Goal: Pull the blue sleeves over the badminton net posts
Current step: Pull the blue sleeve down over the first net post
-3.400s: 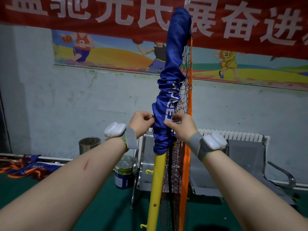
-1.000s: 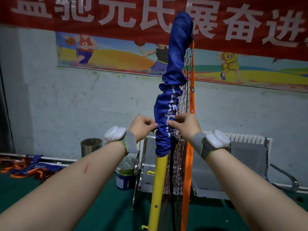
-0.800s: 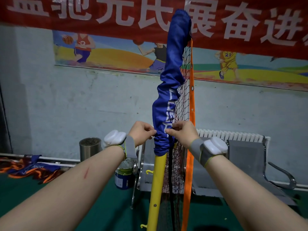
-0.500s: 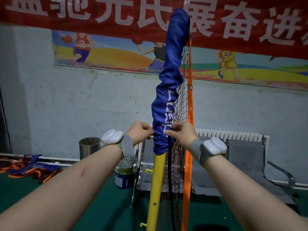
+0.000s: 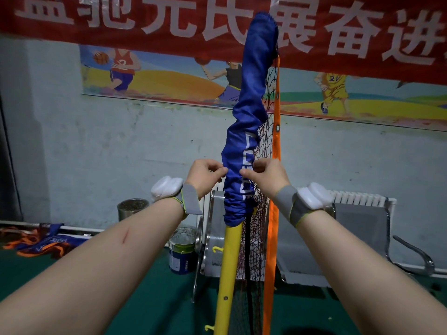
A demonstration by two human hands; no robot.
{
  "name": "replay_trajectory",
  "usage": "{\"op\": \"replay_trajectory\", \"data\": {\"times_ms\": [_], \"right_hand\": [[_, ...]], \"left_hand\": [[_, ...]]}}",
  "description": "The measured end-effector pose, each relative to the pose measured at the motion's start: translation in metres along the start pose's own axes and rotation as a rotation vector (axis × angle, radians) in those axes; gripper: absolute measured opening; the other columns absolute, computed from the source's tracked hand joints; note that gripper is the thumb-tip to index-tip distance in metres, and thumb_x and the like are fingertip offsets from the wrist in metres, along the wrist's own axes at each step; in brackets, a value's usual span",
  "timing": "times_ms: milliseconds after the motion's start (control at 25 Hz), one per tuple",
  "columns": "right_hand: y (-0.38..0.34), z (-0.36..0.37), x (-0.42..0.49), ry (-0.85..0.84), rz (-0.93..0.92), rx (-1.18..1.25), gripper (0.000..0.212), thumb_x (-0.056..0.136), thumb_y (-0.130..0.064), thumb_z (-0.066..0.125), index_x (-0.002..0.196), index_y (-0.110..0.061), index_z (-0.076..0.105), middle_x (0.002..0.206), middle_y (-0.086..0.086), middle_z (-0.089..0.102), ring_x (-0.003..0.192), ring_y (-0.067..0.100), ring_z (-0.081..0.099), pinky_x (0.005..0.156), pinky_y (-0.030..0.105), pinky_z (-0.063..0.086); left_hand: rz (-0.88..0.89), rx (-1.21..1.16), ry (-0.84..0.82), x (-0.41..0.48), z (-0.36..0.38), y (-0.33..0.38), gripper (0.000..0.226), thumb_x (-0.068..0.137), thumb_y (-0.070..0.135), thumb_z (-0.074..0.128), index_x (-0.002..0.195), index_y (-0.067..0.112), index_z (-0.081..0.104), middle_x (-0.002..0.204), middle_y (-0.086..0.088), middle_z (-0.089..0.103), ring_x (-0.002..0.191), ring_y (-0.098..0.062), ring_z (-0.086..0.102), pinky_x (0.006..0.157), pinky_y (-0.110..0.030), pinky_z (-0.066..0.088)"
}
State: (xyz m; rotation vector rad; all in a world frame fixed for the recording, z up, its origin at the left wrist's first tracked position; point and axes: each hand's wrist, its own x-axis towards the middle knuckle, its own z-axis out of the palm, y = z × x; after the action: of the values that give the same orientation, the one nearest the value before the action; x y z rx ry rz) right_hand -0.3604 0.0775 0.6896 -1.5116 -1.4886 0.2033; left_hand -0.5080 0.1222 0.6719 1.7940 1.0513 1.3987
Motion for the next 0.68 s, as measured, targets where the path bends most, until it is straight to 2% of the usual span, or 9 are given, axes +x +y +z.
{"op": "replay_trajectory", "data": {"times_ms": [120, 360, 560, 680], "right_hand": [[0.008, 0.003, -0.003, -0.036, 0.025, 0.000, 0.052, 0.077, -0.030, 0.073, 0.117, 0.000, 0.059, 0.116, 0.011, 0.063, 0.108, 0.023, 0.058, 0.096, 0.032, 0.045], [0.024, 0.009, -0.010, -0.068, 0.051, -0.020, 0.049, 0.075, -0.034, 0.074, 0.110, -0.002, 0.062, 0.109, 0.009, 0.066, 0.101, 0.022, 0.060, 0.093, 0.038, 0.049], [0.022, 0.011, -0.014, -0.068, 0.067, -0.067, 0.048, 0.076, -0.036, 0.073, 0.112, -0.006, 0.060, 0.109, 0.007, 0.064, 0.102, 0.022, 0.059, 0.093, 0.039, 0.049], [0.019, 0.010, -0.016, -0.063, 0.074, -0.065, 0.046, 0.077, -0.034, 0.072, 0.111, -0.007, 0.059, 0.105, 0.005, 0.061, 0.100, 0.021, 0.058, 0.091, 0.037, 0.049]], "left_hand": [[-0.007, 0.045, -0.033, -0.003, 0.003, -0.008, 0.009, 0.086, 0.007, 0.060, 0.079, 0.002, 0.063, 0.058, -0.001, 0.054, 0.037, 0.007, 0.049, 0.042, -0.003, 0.034], [-0.020, 0.031, -0.059, -0.006, 0.008, -0.013, 0.017, 0.088, 0.003, 0.056, 0.090, -0.012, 0.064, 0.060, -0.001, 0.054, 0.038, 0.007, 0.050, 0.041, -0.004, 0.035], [-0.014, 0.049, -0.067, -0.009, 0.006, -0.016, 0.016, 0.089, 0.004, 0.055, 0.090, -0.009, 0.064, 0.062, -0.001, 0.056, 0.039, 0.007, 0.050, 0.041, -0.003, 0.035], [-0.027, 0.102, -0.083, -0.010, 0.002, -0.012, 0.013, 0.088, 0.007, 0.056, 0.085, -0.001, 0.065, 0.064, 0.000, 0.058, 0.045, 0.001, 0.053, 0.042, -0.003, 0.035]]}}
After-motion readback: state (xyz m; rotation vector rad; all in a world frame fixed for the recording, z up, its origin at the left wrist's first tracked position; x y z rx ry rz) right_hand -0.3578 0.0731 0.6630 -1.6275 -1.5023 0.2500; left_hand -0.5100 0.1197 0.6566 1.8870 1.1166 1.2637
